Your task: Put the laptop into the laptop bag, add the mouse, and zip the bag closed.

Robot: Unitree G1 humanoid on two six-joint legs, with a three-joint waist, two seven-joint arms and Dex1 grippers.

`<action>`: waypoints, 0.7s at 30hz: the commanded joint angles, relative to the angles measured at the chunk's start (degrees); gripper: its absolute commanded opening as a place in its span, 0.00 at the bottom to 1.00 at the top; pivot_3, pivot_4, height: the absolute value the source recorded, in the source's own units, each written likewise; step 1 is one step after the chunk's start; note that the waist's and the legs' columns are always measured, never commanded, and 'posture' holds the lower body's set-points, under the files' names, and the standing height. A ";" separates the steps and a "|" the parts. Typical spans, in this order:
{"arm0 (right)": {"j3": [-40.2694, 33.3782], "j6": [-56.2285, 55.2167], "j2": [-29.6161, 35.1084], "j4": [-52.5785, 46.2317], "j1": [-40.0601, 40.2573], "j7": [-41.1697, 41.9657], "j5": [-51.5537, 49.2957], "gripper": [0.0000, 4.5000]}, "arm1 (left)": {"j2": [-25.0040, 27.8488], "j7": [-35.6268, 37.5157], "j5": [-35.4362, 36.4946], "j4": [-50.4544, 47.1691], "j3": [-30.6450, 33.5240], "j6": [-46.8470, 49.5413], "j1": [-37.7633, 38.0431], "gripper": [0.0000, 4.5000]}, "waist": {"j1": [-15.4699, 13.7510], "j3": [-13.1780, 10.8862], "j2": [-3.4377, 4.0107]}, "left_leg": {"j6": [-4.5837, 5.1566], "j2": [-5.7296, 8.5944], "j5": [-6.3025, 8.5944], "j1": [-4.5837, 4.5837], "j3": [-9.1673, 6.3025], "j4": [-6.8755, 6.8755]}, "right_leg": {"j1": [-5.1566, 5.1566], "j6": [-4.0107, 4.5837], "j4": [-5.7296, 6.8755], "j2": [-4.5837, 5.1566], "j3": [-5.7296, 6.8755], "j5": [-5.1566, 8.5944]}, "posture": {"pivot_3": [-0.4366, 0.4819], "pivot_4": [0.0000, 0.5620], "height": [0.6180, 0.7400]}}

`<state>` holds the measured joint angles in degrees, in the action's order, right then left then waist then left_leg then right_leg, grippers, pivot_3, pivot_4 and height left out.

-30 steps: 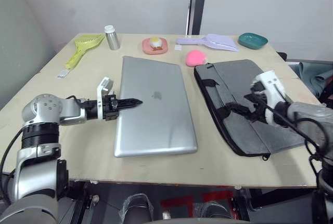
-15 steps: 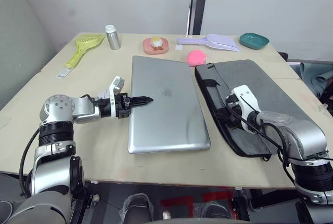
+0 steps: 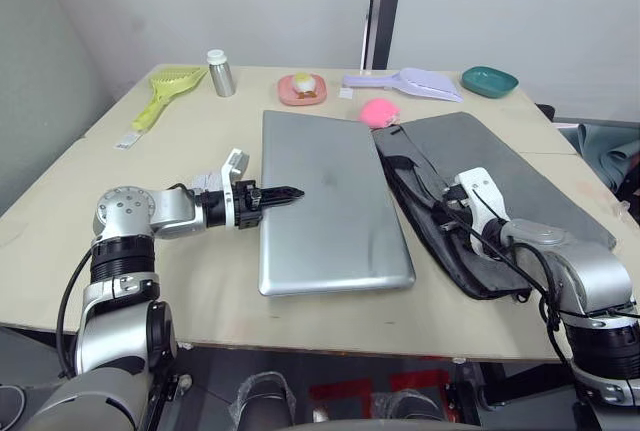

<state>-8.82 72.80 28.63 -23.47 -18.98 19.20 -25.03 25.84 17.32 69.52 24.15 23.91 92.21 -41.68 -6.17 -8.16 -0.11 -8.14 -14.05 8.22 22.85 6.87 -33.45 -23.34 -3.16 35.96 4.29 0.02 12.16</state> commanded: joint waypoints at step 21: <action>-14.80 14.98 -7.99 -6.88 -13.83 -3.46 -8.03 0.00 | -14.70 -23.26 13.18 8.79 19.93 -7.18 -7.51 0.10 | -0.93 -0.05 0.09 | 0.05 0.02 -0.05 0.16 -0.06 0.16 | -0.12 -0.56 -0.11 0.00 0.09 -0.32 | 0.48 0.27 1.00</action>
<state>-23.62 88.01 20.75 -27.65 -32.79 15.74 -32.29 11.81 -5.57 76.28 34.56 40.87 85.95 -45.26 -7.10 -8.22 -0.02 -8.09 -14.03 8.17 23.01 6.82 -33.29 -23.46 -3.72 35.85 4.29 0.11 11.84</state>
